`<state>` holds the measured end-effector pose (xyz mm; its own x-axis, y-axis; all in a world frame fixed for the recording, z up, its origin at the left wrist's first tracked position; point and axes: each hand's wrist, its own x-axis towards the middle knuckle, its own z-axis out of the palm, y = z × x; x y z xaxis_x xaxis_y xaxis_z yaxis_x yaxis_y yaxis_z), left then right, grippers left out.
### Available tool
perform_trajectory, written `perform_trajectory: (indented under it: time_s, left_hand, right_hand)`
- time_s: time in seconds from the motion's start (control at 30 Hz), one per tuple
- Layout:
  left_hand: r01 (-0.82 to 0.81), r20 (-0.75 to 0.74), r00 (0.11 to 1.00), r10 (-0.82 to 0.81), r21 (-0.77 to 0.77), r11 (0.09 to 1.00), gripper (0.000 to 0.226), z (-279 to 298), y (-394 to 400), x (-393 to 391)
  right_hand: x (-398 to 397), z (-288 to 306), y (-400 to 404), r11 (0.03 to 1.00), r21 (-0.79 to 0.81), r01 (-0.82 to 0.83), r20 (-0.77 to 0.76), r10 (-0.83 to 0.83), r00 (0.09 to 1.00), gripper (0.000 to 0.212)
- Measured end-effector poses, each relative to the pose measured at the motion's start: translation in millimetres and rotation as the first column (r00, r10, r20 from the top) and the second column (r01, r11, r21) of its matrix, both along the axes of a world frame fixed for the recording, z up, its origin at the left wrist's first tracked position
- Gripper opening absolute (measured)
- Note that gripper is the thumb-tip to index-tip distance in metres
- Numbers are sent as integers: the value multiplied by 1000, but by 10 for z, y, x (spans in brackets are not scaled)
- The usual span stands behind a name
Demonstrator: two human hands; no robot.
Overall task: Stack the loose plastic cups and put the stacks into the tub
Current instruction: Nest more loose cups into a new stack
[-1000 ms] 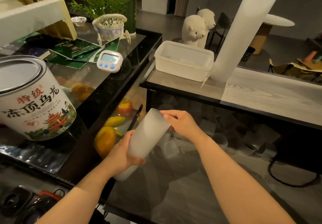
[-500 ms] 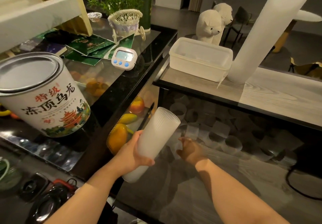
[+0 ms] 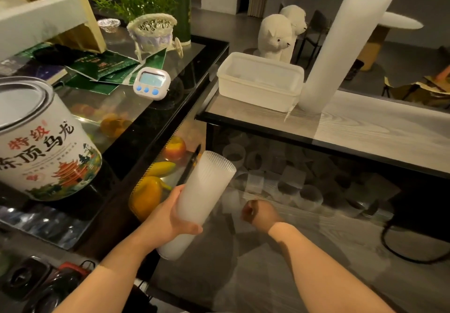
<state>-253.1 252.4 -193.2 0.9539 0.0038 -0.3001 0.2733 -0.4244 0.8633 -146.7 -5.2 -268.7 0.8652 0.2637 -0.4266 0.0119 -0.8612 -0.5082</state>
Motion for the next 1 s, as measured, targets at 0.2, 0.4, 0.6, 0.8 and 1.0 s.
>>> perform_trajectory:
  time_s: [0.2,0.4,0.6,0.8,1.0]
  left_hand:
    - [25,-17,1000,-23,107,994,102,-5,-16,46]
    - [70,-3,997,-71,228,971,97,44,-107,56]
    - [104,10,994,-111,267,958,102,87,-175,67]
    - [66,70,994,-86,253,965,102,169,-142,65]
    - [37,91,994,-61,243,969,98,219,-122,72]
  right_hand:
    - [120,198,-283,946,218,241,-44,-237,971,21]
    - [7,892,-442,585,681,441,-139,-488,862,17]
    - [-55,1673,-287,230,925,302,-217,-333,918,11]
    - [-71,1920,-49,671,741,33,140,-202,969,13]
    - [-69,1947,132,797,594,-114,340,-120,933,14]
